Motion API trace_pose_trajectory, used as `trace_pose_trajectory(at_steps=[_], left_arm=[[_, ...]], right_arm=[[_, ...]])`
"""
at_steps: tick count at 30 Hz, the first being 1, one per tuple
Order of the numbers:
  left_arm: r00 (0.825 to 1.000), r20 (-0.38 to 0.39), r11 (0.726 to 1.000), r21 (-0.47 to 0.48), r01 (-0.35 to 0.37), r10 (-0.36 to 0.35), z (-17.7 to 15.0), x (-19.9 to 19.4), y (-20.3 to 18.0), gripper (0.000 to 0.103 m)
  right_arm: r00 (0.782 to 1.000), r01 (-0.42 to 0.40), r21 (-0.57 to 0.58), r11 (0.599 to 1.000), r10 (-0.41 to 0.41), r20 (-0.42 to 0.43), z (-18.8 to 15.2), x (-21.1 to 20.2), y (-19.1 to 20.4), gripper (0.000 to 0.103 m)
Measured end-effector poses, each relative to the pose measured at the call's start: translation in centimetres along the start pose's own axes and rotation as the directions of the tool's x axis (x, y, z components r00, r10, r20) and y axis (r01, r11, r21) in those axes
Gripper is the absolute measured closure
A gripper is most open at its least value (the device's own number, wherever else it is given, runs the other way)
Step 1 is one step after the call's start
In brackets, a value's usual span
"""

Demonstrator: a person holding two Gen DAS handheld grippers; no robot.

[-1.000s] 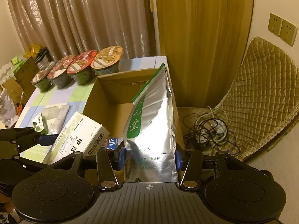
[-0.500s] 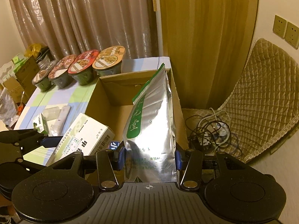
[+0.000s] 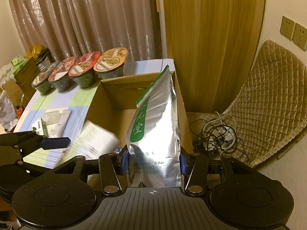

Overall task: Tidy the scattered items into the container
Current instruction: 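Open the left tool to drop the medicine box into the cardboard box while the right tool holds the bag, then lower the foil bag into the cardboard box and open the right tool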

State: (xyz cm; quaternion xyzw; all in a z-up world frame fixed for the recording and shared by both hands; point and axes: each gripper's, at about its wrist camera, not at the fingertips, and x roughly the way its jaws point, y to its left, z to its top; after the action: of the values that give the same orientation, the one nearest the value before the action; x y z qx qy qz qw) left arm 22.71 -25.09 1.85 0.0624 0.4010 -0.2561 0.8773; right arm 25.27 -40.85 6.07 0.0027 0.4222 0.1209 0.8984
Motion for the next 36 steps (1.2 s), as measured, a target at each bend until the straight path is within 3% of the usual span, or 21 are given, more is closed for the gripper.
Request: trace_pose_trajectory(at_steps=[27,28,29,30,36], left_arm=[[1.000,-0.012,0.998,-0.055,-0.013,0.013,-1.8,-1.3,2.3,0.033],[1.000,-0.011,0.998,-0.057,-0.015,0.014,-1.8,-1.4,2.4,0.033],[1.000,-0.011,0.998,-0.058,-0.017,0.016,-1.9,-1.4,2.5,0.033],[1.000,-0.012,0.998,-0.059,-0.018,0.017,-1.9,-1.5,2.6,0.033],[1.000,-0.013,0.997,-0.075,-0.024,0.023,-2.2,-1.6,3.2,0.033]], right_arm=[[1.000,-0.018,-0.015,1.000,0.018,0.020,0.7,0.7,1.9,0.051],[0.999,-0.023,-0.014,1.000,0.023,0.028,0.8,0.8,1.9,0.041],[0.999,-0.017,-0.008,1.000,0.017,0.047,0.9,0.6,1.9,0.015],[0.997,-0.011,-0.003,1.000,0.012,0.075,0.9,0.3,1.9,0.010],[0.996,-0.007,0.016,1.000,0.006,0.087,1.1,-0.1,1.7,0.009]])
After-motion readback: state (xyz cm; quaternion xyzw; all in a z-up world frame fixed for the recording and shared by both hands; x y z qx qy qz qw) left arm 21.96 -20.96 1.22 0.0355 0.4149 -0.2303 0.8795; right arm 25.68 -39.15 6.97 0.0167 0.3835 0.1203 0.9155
